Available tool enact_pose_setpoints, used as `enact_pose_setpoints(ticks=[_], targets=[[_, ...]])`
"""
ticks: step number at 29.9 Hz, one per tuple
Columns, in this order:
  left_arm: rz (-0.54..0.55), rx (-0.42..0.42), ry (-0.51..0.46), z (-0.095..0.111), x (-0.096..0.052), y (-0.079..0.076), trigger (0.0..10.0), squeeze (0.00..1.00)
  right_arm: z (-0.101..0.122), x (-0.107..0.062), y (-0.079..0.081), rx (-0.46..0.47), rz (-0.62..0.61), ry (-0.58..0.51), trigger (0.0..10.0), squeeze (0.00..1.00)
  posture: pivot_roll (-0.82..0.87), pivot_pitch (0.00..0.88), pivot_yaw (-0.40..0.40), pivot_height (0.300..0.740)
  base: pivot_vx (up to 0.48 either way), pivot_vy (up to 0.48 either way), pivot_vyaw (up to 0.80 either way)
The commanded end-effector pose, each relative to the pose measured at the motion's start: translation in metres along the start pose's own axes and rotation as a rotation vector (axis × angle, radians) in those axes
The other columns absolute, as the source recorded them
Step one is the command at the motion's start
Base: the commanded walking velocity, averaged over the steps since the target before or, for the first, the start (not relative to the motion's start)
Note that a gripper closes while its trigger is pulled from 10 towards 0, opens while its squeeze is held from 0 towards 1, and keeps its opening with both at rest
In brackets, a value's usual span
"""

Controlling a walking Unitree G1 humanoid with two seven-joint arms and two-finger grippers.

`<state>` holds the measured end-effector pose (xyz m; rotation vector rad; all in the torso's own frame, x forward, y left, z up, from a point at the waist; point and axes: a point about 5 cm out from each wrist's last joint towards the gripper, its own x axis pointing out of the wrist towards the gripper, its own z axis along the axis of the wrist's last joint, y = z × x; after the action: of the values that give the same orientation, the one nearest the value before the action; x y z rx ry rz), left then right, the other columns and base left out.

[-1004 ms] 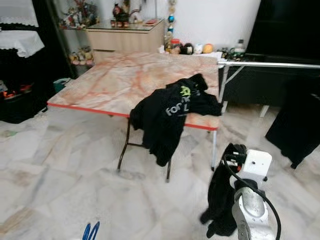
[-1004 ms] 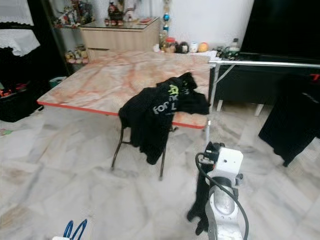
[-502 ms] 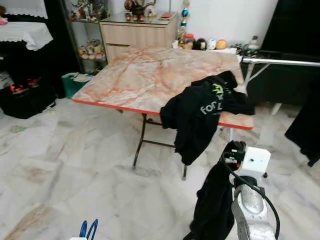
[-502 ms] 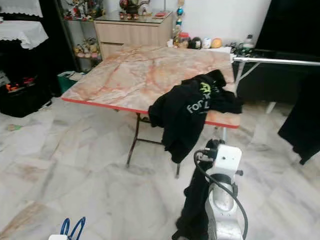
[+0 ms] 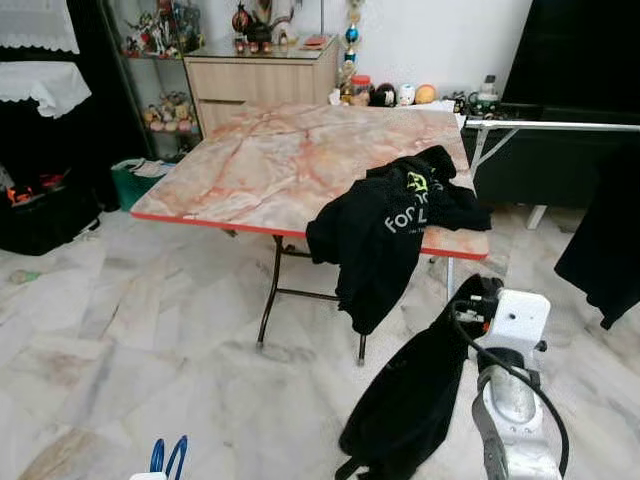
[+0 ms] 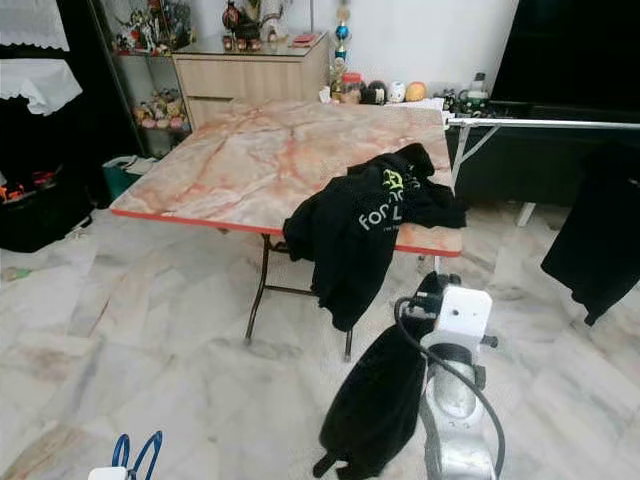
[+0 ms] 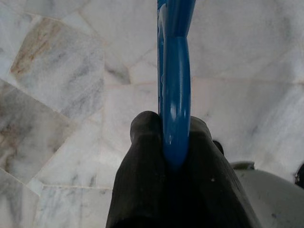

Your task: Hang hanger

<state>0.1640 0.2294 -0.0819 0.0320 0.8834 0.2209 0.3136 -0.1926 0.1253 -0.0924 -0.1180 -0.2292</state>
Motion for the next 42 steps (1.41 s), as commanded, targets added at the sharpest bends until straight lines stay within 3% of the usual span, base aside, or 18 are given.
enact_pose_setpoints(ticks=[1,9,12,16,18,19,22,25,31,42], targets=[[0.014,-0.008,0.007,0.0,0.0,0.002,10.0,0.0,0.01,0.006,0.008,-0.011,0.024,-0.048,10.0,0.0,0.04,0.0,0.05,0.74,0.428,0.0,0.0],[0.003,-0.014,0.01,-0.001,0.0,-0.003,10.0,0.0,0.034,0.024,0.016,-0.015,0.061,-0.124,10.0,0.0,0.03,0.0,0.053,0.74,0.429,0.0,0.0],[-0.002,-0.014,0.012,-0.001,0.0,-0.005,10.0,0.0,0.057,0.04,0.026,-0.056,0.093,-0.198,10.0,0.0,0.03,0.0,0.052,0.74,0.426,0.0,0.0],[-0.006,-0.016,0.011,0.0,0.001,-0.007,10.0,0.0,0.077,0.054,0.041,-0.029,0.151,-0.234,10.0,0.0,0.04,0.0,0.047,0.74,0.427,0.0,0.0],[-0.007,-0.019,0.007,0.001,0.001,-0.009,10.0,0.0,0.107,0.062,0.064,-0.002,0.287,-0.333,10.0,0.0,0.04,0.0,0.052,0.74,0.429,0.0,0.0],[-0.007,-0.019,0.007,0.001,0.001,-0.009,10.0,0.0,0.107,0.062,0.064,-0.002,0.287,-0.333,10.0,0.0,0.04,0.0,0.052,0.74,0.428,0.0,0.0],[-0.009,-0.015,0.007,0.002,0.001,-0.009,10.0,0.0,0.135,0.066,0.079,0.024,0.378,-0.41,10.0,0.0,0.04,0.0,0.058,0.74,0.426,0.0,0.0],[-0.008,-0.012,0.007,0.002,0.001,-0.009,10.0,0.0,0.171,0.07,0.09,-0.01,0.446,-0.526,10.0,0.0,0.04,0.0,0.06,0.74,0.385,0.0,0.0],[-0.014,0.0,0.003,0.003,0.001,-0.008,10.0,0.0,0.22,0.086,0.082,-0.063,0.39,-0.624,10.0,0.0,0.05,0.0,0.055,0.74,0.364,0.0,0.0],[-0.023,0.005,0.016,-0.004,0.0,-0.011,10.0,0.0,0.259,0.095,0.078,-0.058,0.377,-0.704,10.0,0.0,0.05,0.0,0.05,0.74,0.404,0.0,0.0]])
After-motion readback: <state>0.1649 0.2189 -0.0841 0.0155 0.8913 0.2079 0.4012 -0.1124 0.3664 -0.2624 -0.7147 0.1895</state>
